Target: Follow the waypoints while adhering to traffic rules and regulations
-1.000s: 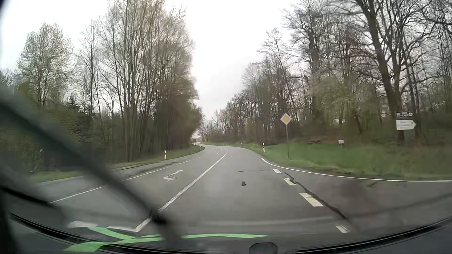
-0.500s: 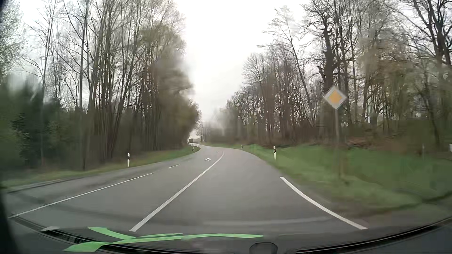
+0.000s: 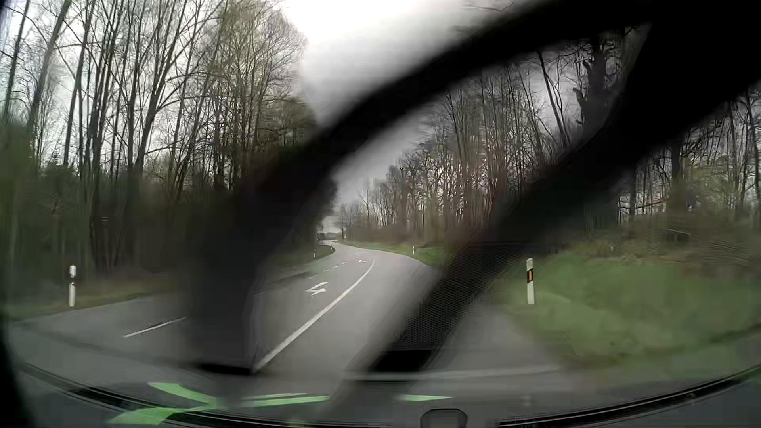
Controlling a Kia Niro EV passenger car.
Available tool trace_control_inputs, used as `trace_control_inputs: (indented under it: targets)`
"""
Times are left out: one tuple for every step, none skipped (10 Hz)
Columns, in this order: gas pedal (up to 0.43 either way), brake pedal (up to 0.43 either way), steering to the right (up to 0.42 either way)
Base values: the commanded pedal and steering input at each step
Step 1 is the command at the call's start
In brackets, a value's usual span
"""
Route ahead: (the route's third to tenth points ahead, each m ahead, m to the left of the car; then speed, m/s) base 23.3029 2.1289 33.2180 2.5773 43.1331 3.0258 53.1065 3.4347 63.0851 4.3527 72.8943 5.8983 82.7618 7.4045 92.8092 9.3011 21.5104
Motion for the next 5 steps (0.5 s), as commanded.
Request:
trace_control_inputs:
  targets:
    - [0.157,0.0,-0.007]
    - [0.15,0.0,-0.008]
    - [0.15,0.0,-0.007]
    - [0.15,0.0,-0.007]
    - [0.157,0.0,-0.007]
